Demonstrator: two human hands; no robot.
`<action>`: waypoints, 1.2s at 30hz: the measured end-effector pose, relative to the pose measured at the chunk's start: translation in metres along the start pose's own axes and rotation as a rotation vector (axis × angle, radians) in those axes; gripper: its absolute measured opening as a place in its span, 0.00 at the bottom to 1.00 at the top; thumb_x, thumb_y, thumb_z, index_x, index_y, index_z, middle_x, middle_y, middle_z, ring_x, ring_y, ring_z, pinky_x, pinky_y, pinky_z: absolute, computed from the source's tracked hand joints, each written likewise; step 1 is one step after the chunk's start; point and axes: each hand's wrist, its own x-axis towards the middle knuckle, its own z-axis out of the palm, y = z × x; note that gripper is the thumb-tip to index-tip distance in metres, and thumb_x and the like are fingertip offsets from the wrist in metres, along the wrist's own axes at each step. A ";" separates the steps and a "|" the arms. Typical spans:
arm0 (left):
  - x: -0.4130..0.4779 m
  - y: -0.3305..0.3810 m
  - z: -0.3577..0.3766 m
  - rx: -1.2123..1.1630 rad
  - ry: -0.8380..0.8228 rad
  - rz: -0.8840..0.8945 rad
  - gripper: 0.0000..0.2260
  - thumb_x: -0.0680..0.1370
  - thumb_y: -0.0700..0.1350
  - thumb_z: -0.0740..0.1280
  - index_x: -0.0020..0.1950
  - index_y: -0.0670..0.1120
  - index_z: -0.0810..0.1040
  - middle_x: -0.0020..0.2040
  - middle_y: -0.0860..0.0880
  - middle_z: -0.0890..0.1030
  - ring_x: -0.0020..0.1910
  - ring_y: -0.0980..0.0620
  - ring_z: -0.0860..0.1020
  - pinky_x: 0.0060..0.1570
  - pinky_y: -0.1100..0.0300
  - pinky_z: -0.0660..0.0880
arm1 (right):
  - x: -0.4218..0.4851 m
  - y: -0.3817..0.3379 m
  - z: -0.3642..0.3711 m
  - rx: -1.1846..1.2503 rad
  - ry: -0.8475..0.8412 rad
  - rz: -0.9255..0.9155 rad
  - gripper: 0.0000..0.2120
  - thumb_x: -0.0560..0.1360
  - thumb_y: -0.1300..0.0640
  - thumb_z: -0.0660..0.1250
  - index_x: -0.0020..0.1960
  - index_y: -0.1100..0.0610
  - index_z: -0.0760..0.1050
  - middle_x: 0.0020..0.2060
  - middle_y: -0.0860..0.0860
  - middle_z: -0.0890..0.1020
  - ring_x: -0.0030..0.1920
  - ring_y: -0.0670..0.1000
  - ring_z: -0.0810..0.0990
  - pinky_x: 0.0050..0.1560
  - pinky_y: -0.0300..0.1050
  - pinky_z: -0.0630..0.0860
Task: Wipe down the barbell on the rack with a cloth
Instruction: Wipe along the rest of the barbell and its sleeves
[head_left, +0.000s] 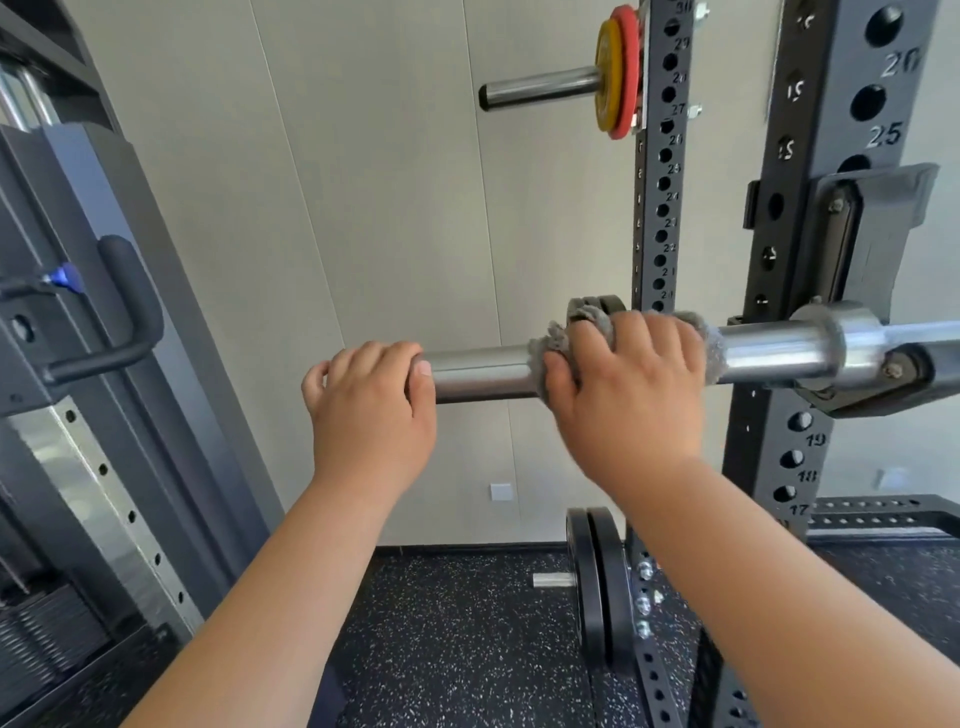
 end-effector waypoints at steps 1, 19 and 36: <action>0.001 -0.001 0.001 0.002 0.002 0.003 0.15 0.83 0.51 0.54 0.57 0.51 0.80 0.52 0.53 0.81 0.53 0.45 0.76 0.62 0.46 0.65 | 0.001 -0.012 0.002 -0.002 -0.030 -0.010 0.20 0.83 0.39 0.58 0.50 0.54 0.79 0.48 0.57 0.81 0.53 0.62 0.77 0.64 0.61 0.69; 0.009 -0.019 0.021 -0.004 0.182 0.133 0.14 0.83 0.50 0.57 0.51 0.50 0.82 0.43 0.52 0.81 0.43 0.45 0.74 0.46 0.51 0.69 | 0.011 -0.068 0.035 0.074 0.039 -0.216 0.21 0.82 0.38 0.60 0.43 0.53 0.78 0.37 0.54 0.78 0.38 0.60 0.77 0.46 0.55 0.70; 0.020 -0.020 0.019 0.050 0.179 0.152 0.14 0.80 0.49 0.57 0.39 0.49 0.78 0.34 0.51 0.76 0.34 0.45 0.69 0.35 0.54 0.60 | 0.021 -0.050 0.033 0.060 0.073 -0.280 0.21 0.83 0.42 0.58 0.40 0.54 0.78 0.33 0.54 0.78 0.34 0.59 0.77 0.42 0.53 0.70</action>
